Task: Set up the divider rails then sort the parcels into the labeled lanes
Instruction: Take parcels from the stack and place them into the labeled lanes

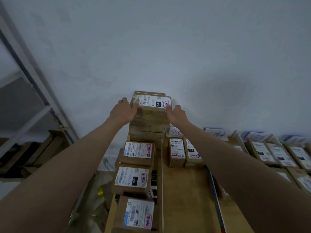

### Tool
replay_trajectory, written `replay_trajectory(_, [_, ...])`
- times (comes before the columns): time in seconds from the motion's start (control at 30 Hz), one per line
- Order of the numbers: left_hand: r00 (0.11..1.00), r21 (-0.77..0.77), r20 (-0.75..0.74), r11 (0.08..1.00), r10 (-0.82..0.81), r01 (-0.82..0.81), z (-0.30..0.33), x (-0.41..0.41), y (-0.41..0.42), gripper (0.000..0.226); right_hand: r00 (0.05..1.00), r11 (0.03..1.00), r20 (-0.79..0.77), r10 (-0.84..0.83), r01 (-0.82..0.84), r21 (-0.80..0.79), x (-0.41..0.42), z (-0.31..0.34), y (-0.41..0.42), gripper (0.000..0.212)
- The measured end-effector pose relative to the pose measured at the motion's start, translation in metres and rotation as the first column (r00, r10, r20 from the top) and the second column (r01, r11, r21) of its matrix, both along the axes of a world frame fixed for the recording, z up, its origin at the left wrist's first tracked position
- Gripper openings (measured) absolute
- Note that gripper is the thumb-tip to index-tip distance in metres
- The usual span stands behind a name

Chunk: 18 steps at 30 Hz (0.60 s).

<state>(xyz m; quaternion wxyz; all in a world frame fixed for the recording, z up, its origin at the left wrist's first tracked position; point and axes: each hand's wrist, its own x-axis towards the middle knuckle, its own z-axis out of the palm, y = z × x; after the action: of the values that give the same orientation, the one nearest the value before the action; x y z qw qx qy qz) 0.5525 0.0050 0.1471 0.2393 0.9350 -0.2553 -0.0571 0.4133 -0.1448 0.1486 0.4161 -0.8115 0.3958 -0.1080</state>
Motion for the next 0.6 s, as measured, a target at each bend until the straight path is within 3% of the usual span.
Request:
replay_trajectory(0.17, [0.987, -0.098, -0.153, 0.993, 0.046, -0.062, -0.014, 0.002, -0.014, 0.058, 0.997, 0.992, 0.055, -0.055, 0.048, 0.117, 0.012, -0.01, -0.003, 0.038])
replay_trajectory(0.37, [0.993, -0.243, -0.117, 0.968, 0.03, -0.058, -0.009, -0.017, -0.008, 0.052, 0.979, 0.986, 0.183, -0.093, 0.064, 0.157, -0.001, -0.001, 0.001, 0.03])
replay_trajectory(0.5, [0.989, -0.431, -0.151, 0.899, 0.008, -0.073, 0.008, -0.033, 0.003, 0.062, 0.961, 0.978, 0.258, -0.101, 0.049, 0.203, -0.022, 0.01, 0.01, 0.049])
replay_trajectory(0.6, [0.989, -0.477, -0.148, 0.876, -0.001, -0.07, 0.021, -0.042, 0.015, 0.067, 0.963, 0.95, 0.26, -0.065, -0.02, 0.312, -0.043, 0.015, 0.021, 0.086])
